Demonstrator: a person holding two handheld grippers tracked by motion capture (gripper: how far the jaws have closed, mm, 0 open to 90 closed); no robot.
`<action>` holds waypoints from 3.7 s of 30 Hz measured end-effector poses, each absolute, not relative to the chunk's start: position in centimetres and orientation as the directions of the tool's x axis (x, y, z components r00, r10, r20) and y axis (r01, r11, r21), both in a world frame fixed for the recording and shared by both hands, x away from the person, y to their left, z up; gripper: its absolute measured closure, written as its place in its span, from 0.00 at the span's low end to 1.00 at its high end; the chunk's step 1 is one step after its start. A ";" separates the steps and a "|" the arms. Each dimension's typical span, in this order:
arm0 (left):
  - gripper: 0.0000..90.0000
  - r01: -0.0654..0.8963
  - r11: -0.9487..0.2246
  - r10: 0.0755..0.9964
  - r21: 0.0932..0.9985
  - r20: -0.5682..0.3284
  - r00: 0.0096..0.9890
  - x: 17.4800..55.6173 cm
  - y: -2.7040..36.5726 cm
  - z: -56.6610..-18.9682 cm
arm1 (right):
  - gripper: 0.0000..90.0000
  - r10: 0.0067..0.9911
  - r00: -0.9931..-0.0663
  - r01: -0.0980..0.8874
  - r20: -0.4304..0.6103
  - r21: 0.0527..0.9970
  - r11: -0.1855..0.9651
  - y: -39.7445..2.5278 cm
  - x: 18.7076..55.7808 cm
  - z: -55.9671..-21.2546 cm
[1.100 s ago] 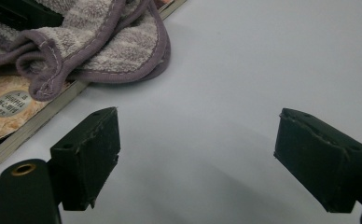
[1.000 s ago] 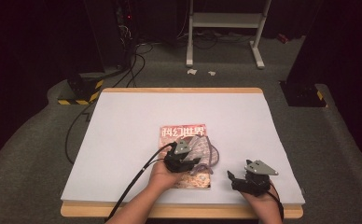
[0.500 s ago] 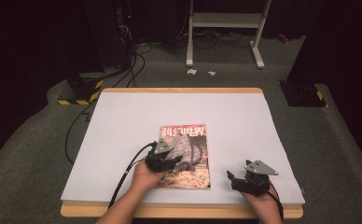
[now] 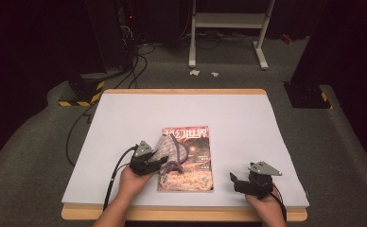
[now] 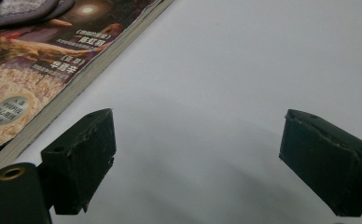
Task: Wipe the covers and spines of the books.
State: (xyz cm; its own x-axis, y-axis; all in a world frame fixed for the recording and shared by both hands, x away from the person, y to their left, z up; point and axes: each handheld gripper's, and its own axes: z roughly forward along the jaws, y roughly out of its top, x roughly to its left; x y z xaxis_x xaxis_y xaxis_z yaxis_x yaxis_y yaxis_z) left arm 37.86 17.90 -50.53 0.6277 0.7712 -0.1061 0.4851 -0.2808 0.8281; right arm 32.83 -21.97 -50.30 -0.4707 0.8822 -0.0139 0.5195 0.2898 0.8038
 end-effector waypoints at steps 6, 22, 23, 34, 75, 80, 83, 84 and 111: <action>0.67 0.490 -0.281 0.774 0.825 -0.106 0.624 37.8 17.7 -50.4 | 0.11 0.888 -0.461 0.527 0.001 0.805 0.273 -22.2 32.9 -50.3; 0.67 0.451 -0.389 0.705 0.803 -0.055 0.707 38.8 9.8 -49.9 | 0.13 0.867 -0.498 0.498 0.008 0.821 0.279 -22.3 32.5 -50.0; 0.67 0.451 -0.395 0.701 0.800 -0.055 0.711 38.9 9.2 -49.8 | 0.13 0.868 -0.496 0.496 0.011 0.824 0.274 -22.4 32.5 -49.9; 0.67 0.429 -0.428 0.666 0.796 -0.043 0.745 38.8 5.6 -49.6 | 0.16 0.871 -0.492 0.488 0.003 0.829 0.274 -22.5 32.4 -49.8; 0.67 0.471 -0.296 0.771 0.831 -0.084 0.631 37.7 18.6 -49.7 | 0.18 0.869 -0.495 0.505 0.012 0.817 0.276 -22.4 32.4 -50.0; 0.67 0.458 -0.277 0.784 0.845 -0.077 0.616 39.1 18.6 -48.7 | 0.18 0.870 -0.493 0.503 0.019 0.822 0.267 -22.4 32.4 -50.0; 0.67 0.485 -0.276 0.797 0.830 -0.085 0.598 40.9 18.8 -48.7 | 0.18 0.868 -0.496 0.503 0.018 0.821 0.271 -22.4 32.5 -50.0; 0.67 0.495 -0.275 0.800 0.824 -0.090 0.594 41.4 18.8 -48.8 | 0.18 0.868 -0.496 0.504 0.019 0.820 0.270 -22.4 32.5 -50.1; 0.67 0.472 -0.384 0.709 0.793 -0.074 0.701 45.0 5.9 -49.5 | 0.19 0.855 -0.517 0.495 0.036 0.828 0.264 -22.7 32.4 -49.9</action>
